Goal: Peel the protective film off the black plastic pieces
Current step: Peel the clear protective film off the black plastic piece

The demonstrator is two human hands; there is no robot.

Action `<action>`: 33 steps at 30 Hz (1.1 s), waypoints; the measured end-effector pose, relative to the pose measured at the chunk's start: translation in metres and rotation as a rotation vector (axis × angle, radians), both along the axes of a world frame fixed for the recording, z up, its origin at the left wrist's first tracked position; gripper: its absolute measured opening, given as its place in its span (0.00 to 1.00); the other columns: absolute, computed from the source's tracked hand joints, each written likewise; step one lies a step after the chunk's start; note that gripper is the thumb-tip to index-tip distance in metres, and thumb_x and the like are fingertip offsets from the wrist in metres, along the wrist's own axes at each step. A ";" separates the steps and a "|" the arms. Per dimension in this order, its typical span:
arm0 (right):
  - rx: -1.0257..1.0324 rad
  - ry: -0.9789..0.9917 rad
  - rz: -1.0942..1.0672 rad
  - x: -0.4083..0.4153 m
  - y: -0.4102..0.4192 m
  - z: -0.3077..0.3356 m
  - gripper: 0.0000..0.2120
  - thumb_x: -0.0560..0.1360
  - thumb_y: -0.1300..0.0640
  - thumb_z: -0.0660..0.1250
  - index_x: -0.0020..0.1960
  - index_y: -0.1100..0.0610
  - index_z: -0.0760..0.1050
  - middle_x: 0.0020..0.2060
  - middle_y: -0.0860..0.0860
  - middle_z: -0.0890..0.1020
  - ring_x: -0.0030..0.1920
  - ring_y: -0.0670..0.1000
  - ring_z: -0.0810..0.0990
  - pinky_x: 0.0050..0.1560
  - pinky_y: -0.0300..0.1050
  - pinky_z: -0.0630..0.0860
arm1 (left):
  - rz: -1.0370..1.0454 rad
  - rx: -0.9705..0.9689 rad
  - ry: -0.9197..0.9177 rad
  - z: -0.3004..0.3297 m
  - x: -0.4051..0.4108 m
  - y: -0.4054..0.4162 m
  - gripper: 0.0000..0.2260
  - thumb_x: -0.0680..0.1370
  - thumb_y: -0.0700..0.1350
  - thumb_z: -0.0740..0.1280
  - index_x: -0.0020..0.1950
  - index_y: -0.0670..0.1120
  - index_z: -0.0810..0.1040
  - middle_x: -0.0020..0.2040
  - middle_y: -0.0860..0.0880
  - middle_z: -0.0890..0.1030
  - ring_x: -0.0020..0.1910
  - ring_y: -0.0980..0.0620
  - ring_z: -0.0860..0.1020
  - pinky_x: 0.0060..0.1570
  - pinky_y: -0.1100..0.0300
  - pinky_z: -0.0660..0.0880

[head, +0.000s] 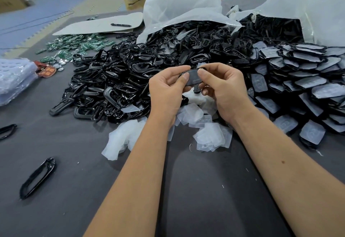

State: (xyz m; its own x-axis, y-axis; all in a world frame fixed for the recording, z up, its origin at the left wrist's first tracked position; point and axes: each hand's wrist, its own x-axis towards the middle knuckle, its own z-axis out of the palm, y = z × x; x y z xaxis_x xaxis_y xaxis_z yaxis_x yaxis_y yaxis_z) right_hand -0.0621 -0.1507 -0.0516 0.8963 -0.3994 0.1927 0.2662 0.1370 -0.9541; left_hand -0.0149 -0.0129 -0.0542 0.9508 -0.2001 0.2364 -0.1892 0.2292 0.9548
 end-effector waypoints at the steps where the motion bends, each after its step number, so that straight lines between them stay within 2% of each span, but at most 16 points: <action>1: -0.013 -0.004 -0.013 0.000 0.000 0.000 0.03 0.78 0.65 0.73 0.51 0.64 0.82 0.39 0.56 0.83 0.34 0.51 0.79 0.32 0.39 0.75 | 0.002 0.003 -0.003 0.000 0.000 0.000 0.07 0.80 0.32 0.70 0.55 0.39 0.85 0.43 0.44 0.88 0.41 0.52 0.85 0.41 0.63 0.80; 4: -0.055 -0.011 -0.055 0.000 0.002 -0.001 0.04 0.77 0.66 0.74 0.51 0.67 0.82 0.37 0.56 0.83 0.30 0.49 0.78 0.31 0.38 0.75 | -0.003 0.007 -0.025 0.001 -0.001 0.000 0.06 0.79 0.33 0.72 0.54 0.39 0.85 0.44 0.41 0.87 0.42 0.51 0.86 0.41 0.62 0.80; 8: -0.066 -0.001 -0.089 0.000 0.004 0.000 0.00 0.78 0.67 0.73 0.48 0.65 0.82 0.35 0.55 0.84 0.29 0.47 0.78 0.30 0.38 0.75 | 0.004 0.026 -0.060 0.000 -0.001 0.000 0.07 0.77 0.31 0.73 0.53 0.39 0.85 0.42 0.43 0.87 0.40 0.53 0.85 0.40 0.63 0.80; 14: -0.164 0.004 -0.141 0.001 0.007 -0.002 0.05 0.81 0.66 0.68 0.51 0.61 0.84 0.34 0.53 0.84 0.32 0.49 0.81 0.33 0.39 0.78 | 0.059 0.030 -0.046 -0.001 0.000 -0.001 0.07 0.76 0.31 0.74 0.50 0.41 0.85 0.40 0.46 0.86 0.38 0.54 0.84 0.38 0.64 0.79; 17: -0.143 0.003 -0.116 0.002 0.008 0.000 0.09 0.83 0.64 0.65 0.51 0.60 0.84 0.36 0.53 0.85 0.34 0.50 0.82 0.33 0.40 0.78 | 0.092 0.036 -0.023 -0.002 0.002 -0.001 0.07 0.77 0.32 0.74 0.50 0.43 0.85 0.40 0.45 0.86 0.37 0.54 0.84 0.38 0.64 0.79; 22: -0.185 0.007 -0.128 0.000 0.010 0.000 0.07 0.81 0.66 0.68 0.49 0.57 0.84 0.33 0.49 0.85 0.33 0.50 0.83 0.33 0.39 0.79 | 0.082 0.047 -0.015 -0.003 0.003 0.000 0.08 0.78 0.33 0.73 0.51 0.44 0.86 0.41 0.45 0.87 0.38 0.53 0.84 0.39 0.63 0.79; 26: -0.244 0.020 -0.199 -0.001 0.009 -0.001 0.04 0.80 0.65 0.71 0.49 0.60 0.84 0.31 0.50 0.84 0.30 0.49 0.82 0.30 0.39 0.77 | 0.053 0.060 -0.027 -0.004 0.003 0.001 0.09 0.79 0.33 0.72 0.51 0.45 0.86 0.40 0.48 0.87 0.38 0.56 0.83 0.39 0.65 0.79; 30: -0.426 0.048 -0.290 -0.001 0.012 -0.002 0.04 0.80 0.62 0.70 0.50 0.60 0.84 0.31 0.50 0.84 0.29 0.49 0.83 0.30 0.46 0.79 | 0.044 0.076 -0.043 -0.003 0.002 0.001 0.10 0.80 0.32 0.70 0.51 0.45 0.86 0.41 0.48 0.87 0.39 0.57 0.84 0.39 0.65 0.79; 33: -0.615 0.055 -0.370 -0.001 0.015 -0.002 0.06 0.80 0.62 0.68 0.49 0.60 0.83 0.32 0.52 0.84 0.33 0.54 0.84 0.39 0.57 0.83 | 0.047 0.095 -0.050 -0.003 0.002 0.000 0.10 0.80 0.31 0.69 0.52 0.44 0.86 0.41 0.47 0.87 0.38 0.57 0.84 0.38 0.65 0.79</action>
State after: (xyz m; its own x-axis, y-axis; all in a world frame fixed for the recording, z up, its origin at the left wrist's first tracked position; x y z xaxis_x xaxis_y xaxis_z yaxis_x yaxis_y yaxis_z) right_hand -0.0632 -0.1353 -0.0534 0.7384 -0.5124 0.4385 0.1404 -0.5191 -0.8431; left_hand -0.0133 -0.0134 -0.0573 0.9474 -0.1790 0.2655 -0.2451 0.1281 0.9610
